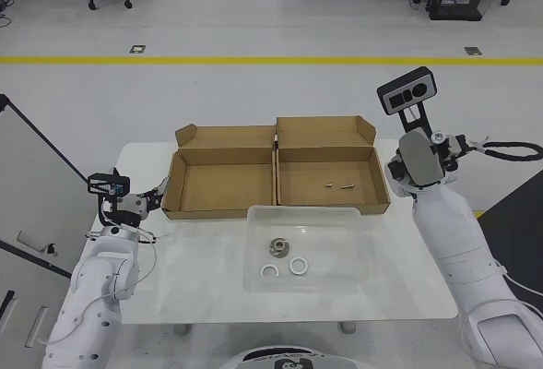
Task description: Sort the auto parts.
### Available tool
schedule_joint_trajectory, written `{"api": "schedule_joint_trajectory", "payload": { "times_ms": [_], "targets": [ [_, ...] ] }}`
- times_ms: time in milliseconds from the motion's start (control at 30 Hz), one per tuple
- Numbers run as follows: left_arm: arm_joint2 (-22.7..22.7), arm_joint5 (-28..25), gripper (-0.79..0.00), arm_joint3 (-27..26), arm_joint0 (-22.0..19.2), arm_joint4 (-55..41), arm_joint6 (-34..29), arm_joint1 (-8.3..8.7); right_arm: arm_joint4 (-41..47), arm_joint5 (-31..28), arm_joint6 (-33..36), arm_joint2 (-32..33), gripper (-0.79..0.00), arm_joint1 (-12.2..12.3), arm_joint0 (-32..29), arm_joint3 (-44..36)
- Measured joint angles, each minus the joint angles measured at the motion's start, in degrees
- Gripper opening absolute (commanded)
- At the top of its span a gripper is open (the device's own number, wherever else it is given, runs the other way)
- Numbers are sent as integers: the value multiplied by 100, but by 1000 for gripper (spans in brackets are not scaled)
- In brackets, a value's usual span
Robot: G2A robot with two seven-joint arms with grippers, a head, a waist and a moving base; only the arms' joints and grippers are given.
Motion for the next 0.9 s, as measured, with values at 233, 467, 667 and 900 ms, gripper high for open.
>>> {"api": "schedule_joint_trajectory", "payload": {
  "times_ms": [233, 467, 667, 900],
  "targets": [
    [0, 0, 0, 0, 0, 0, 0, 0, -1, -2, -2, 0, -785, 1, 0, 0],
    [0, 0, 0, 0, 0, 0, 0, 0, -1, -2, -2, 0, -785, 1, 0, 0],
    [0, 0, 0, 0, 0, 0, 0, 0, -1, -2, -2, 0, -785, 1, 0, 0],
    [0, 0, 0, 0, 0, 0, 0, 0, -893, 58, -236, 438, -785, 87, -139, 236]
  ]
}}
